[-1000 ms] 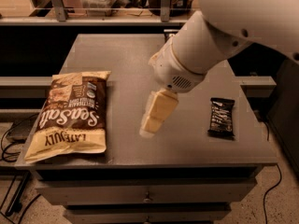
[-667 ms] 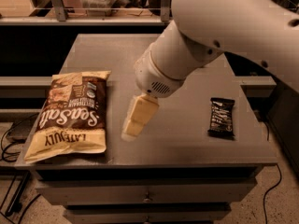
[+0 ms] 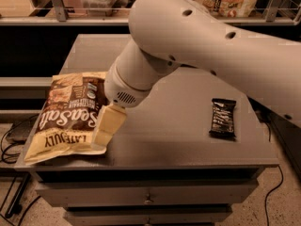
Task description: Pick brown chip bag
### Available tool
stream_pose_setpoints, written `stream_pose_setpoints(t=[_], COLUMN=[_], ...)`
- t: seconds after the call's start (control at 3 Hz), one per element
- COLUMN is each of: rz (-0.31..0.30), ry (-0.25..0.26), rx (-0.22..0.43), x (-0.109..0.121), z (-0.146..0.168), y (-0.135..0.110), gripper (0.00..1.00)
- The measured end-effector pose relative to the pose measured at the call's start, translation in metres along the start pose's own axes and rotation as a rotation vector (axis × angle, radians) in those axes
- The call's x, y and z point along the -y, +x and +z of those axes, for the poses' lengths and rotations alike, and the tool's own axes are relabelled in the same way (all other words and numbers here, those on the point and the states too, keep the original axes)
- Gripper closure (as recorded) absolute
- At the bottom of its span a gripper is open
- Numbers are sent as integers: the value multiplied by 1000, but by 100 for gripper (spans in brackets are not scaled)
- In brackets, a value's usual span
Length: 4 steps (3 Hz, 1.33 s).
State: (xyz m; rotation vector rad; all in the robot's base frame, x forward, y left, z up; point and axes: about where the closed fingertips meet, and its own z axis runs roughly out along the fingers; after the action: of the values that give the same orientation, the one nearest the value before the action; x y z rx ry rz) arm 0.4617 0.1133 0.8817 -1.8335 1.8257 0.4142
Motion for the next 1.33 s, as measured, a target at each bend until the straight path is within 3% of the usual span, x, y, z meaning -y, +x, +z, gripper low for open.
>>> stream_pose_setpoints(t=[0.67, 1.33], rz=[6, 52], ry=[-1, -31], rx=[33, 128], x=[3, 2], z=[14, 64], y=[-8, -24], gripper=[0, 0])
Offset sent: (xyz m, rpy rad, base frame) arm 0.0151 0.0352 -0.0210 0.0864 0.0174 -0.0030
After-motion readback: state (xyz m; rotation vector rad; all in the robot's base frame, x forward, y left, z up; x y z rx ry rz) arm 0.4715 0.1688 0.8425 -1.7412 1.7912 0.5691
